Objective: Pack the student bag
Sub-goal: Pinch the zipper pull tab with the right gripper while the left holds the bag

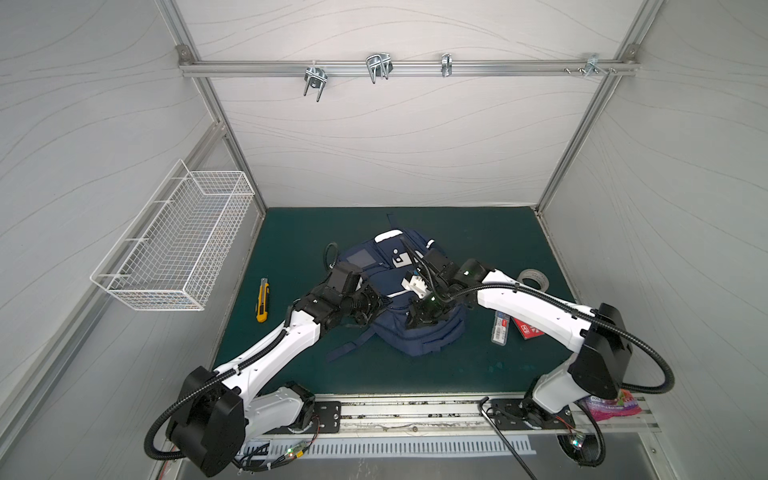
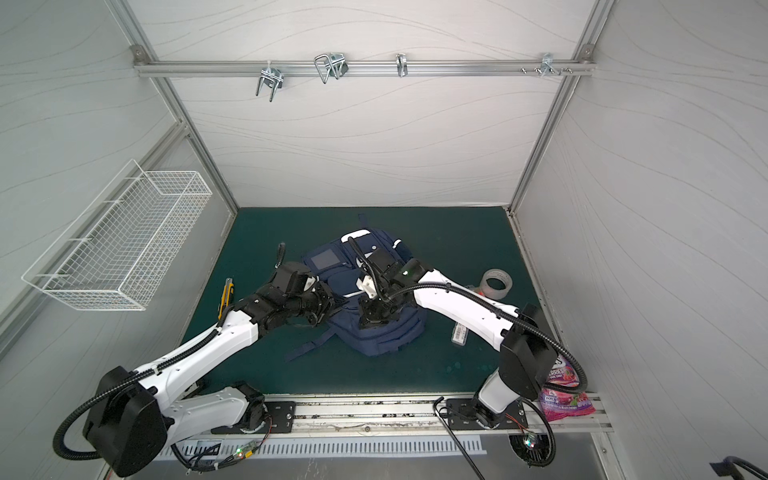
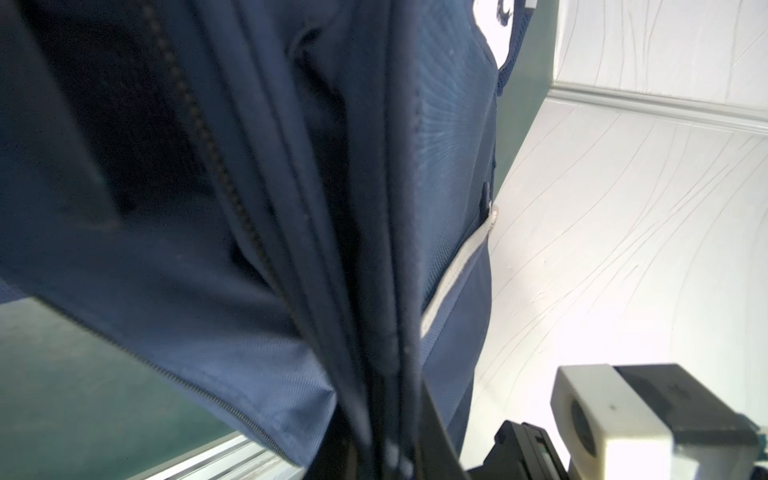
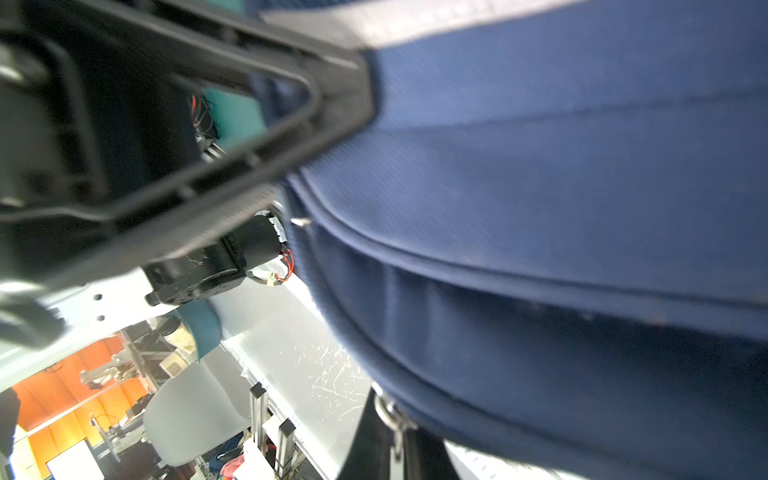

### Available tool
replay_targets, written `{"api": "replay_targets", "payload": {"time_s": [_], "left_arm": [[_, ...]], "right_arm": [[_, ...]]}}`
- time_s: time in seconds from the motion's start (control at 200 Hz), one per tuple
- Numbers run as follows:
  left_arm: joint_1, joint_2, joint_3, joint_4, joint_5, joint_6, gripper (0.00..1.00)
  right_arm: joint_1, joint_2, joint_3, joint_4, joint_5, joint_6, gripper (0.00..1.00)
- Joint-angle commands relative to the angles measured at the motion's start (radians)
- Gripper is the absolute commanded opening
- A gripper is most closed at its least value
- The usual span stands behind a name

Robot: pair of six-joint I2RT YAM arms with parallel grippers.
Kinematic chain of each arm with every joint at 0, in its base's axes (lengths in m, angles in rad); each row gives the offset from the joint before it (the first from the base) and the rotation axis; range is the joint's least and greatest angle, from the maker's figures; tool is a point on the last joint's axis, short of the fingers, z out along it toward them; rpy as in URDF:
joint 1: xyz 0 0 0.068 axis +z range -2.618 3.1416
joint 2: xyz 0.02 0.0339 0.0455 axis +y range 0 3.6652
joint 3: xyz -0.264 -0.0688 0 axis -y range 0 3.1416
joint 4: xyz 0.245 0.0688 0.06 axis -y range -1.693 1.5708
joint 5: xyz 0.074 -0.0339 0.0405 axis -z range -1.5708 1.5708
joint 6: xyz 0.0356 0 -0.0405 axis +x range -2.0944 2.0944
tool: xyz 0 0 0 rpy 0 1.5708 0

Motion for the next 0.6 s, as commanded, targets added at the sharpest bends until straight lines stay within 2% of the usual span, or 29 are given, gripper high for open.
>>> {"api": "replay_targets", "payload": {"time_s": [0.0, 0.365, 0.595], "left_arm": [[0.047, 0.003, 0.094, -0.059, -0.066, 0.117, 0.0], [0.299, 0.024, 0.102, -0.091, -0.052, 0.351, 0.0], [0.439, 0.098, 0.102, -0.058, -0.077, 0.46, 0.0]], "right_arm": [[0.005, -0.046, 0.013, -0.109, 0.045, -0.008, 0.0], [-0.066, -0.054, 0.031, -0.286, 0.165, -0.102, 0.0], [-0.114, -0.054, 0.05, -0.375, 0.239, -0.156, 0.0]]}}
